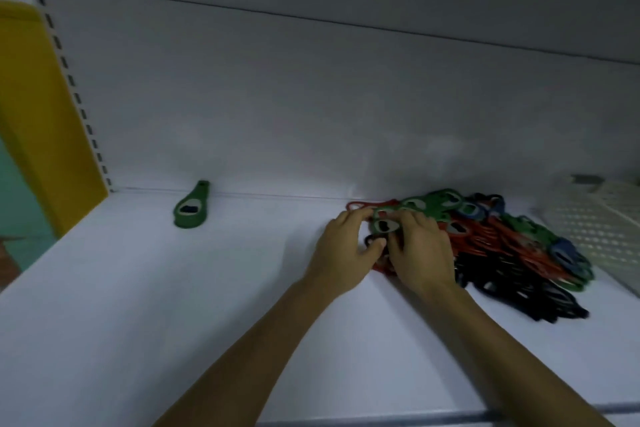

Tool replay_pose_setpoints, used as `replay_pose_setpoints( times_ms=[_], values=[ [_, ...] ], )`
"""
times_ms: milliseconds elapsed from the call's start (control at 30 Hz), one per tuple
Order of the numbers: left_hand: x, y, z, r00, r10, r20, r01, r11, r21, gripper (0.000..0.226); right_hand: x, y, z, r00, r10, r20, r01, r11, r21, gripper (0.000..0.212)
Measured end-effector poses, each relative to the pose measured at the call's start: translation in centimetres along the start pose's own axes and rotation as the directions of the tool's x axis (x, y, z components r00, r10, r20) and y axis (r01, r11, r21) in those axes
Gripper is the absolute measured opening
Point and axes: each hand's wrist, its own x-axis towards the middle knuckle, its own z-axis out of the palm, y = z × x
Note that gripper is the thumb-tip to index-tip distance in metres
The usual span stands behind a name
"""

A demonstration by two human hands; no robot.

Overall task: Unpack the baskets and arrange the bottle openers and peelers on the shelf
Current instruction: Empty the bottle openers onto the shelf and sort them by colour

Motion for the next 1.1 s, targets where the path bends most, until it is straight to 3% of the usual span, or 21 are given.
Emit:
replay_pose_setpoints(
  times_ms=[133, 200, 267, 367, 433, 533, 700, 767, 833, 900, 1000, 1100],
  values=[
    [-0.4, 0.3, 2.3, 0.993, -0.106, -0.044, 0.097, 0.98, -0.176, 0.031, 0.9, 1.9, 0.5, 0.997, 0.006, 0.081, 0.005, 0.991, -0.136, 0.051],
    [-0.7, -0.4, 2.1, 0.979, -0.193, -0.062, 0.172, 0.953, -0.248, 0.018, 1.7, 1.9, 0.7, 0.998, 0.003, 0.055, 0.008, 0.98, -0.199, 0.054],
    [-0.7, -0.8, 1.5, 0.956, -0.287, -0.053, 0.249, 0.898, -0.363, 0.019, 2.2, 1.5, 1.0, 0.999, 0.014, 0.033, -0.005, 0.968, -0.25, 0.056],
    [-0.4, -1.0, 1.3, 0.939, -0.343, -0.038, 0.284, 0.831, -0.478, 0.017, 2.3, 1.3, 1.5, 0.999, -0.052, 0.001, 0.05, 0.948, -0.316, 0.039],
    [-0.2, -1.0, 1.3, 0.944, -0.327, -0.037, 0.268, 0.83, -0.49, 0.013, 2.2, 1.4, 1.5, 0.982, -0.135, -0.134, 0.104, 0.971, -0.215, 0.022],
    [0.0, -0.9, 1.4, 0.938, -0.346, -0.018, 0.285, 0.8, -0.528, 0.016, 2.0, 1.9, 1.2, 0.889, -0.172, -0.425, 0.239, 0.965, 0.111, 0.018],
    [0.3, -0.2, 1.5, 0.923, -0.385, 0.007, 0.322, 0.762, -0.562, 0.051, 1.7, 1.3, 1.5, 0.822, -0.379, -0.425, 0.509, 0.824, 0.249, 0.026],
    [0.4, -0.4, 1.4, 0.916, -0.401, -0.032, 0.31, 0.754, -0.579, 0.045, 1.6, 0.6, 1.6, 0.794, -0.476, -0.379, 0.586, 0.764, 0.269, 0.03],
    [0.5, -0.8, 1.4, 0.905, -0.418, -0.071, 0.302, 0.753, -0.585, 0.027, 1.4, 0.1, 1.7, 0.837, -0.445, -0.317, 0.54, 0.762, 0.357, 0.032],
    [0.5, -1.0, 1.4, 0.899, -0.43, -0.084, 0.299, 0.744, -0.598, 0.018, 1.5, 0.0, 1.7, 0.922, -0.279, -0.269, 0.371, 0.839, 0.399, 0.028],
    [0.6, -1.1, 1.3, 0.869, -0.487, -0.083, 0.311, 0.669, -0.675, 0.012, 2.5, 1.7, 1.8, 0.965, -0.065, -0.254, 0.123, 0.968, 0.218, 0.026],
    [0.6, -1.2, 1.4, 0.867, -0.494, -0.066, 0.313, 0.643, -0.699, 0.007, 3.2, 3.2, 2.1, 0.994, 0.059, -0.092, -0.061, 0.998, -0.014, 0.043]
  ],
)
